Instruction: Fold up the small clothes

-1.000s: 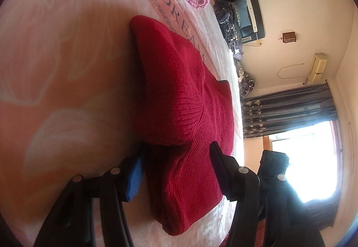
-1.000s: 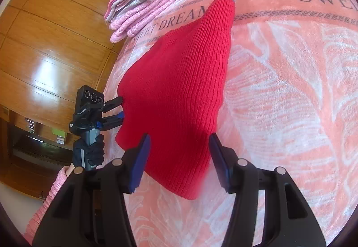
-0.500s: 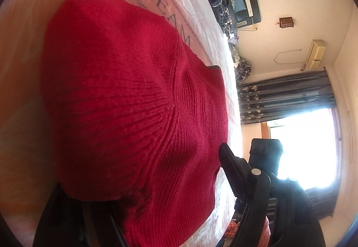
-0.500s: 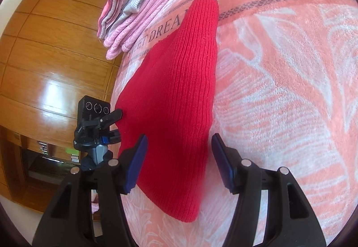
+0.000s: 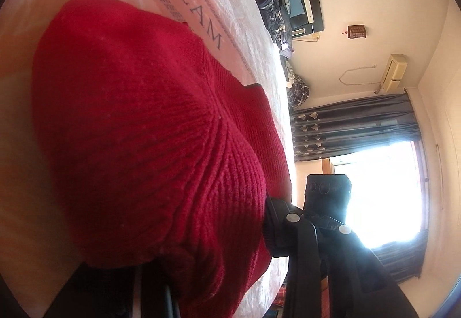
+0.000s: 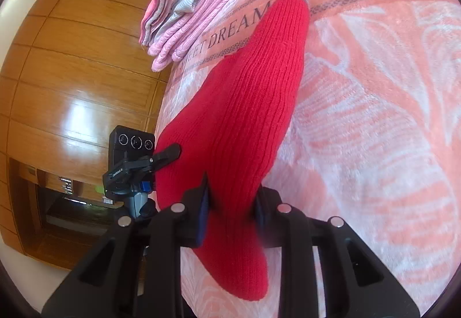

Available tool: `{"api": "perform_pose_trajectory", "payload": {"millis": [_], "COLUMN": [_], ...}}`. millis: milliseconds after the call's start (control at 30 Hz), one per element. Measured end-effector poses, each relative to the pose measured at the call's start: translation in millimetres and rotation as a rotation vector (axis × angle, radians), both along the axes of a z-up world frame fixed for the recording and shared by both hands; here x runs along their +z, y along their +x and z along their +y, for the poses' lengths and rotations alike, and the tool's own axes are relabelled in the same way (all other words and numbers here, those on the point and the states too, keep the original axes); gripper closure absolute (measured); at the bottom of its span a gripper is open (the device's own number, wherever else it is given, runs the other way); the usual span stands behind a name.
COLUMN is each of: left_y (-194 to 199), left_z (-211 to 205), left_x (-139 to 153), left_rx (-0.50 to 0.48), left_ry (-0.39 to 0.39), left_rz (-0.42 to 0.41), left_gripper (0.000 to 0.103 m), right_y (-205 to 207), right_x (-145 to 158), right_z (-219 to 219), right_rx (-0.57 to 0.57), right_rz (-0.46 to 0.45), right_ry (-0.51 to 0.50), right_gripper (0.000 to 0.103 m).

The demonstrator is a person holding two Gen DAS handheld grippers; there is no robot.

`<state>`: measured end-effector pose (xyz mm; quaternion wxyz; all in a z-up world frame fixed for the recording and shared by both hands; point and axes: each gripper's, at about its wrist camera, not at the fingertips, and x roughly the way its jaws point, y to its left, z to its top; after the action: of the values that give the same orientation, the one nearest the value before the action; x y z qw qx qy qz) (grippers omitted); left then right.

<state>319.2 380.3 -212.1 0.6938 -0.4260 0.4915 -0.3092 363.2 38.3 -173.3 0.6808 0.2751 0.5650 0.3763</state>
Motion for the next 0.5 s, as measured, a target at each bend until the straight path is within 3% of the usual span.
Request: {"api": "perform_pose_trajectory", "payload": {"millis": [133, 267, 433, 500], "left_y": [-27.3, -50.7, -75.1, -79.0], "left_z": [-40.9, -82.2, -122.1, -128.1], "left_x": [8.6, 12.5, -3.4, -19.4], "left_rx": [-0.073, -0.138, -0.202, -0.201], "left_ry": [-0.005, 0.019, 0.121, 0.158], "left_rz": [0.005, 0.003, 0.006, 0.025], "left_gripper": [0.068, 0.068, 0.067, 0.060], "right_y": [-34.2, -71.1, -102.1, -104.4], "right_x": [21.9, 25.0, 5.6, -15.9], "right_z": [-36.8, -71.9, -103.4, -109.9], "right_rx": [0.000, -0.016, -0.040, -0.049], "right_rz": [-0.010, 0.009, 0.021, 0.066], "right_ry": [-0.047, -0.081, -0.147, -0.174], "right_gripper": [0.079, 0.079, 0.078, 0.076]}}
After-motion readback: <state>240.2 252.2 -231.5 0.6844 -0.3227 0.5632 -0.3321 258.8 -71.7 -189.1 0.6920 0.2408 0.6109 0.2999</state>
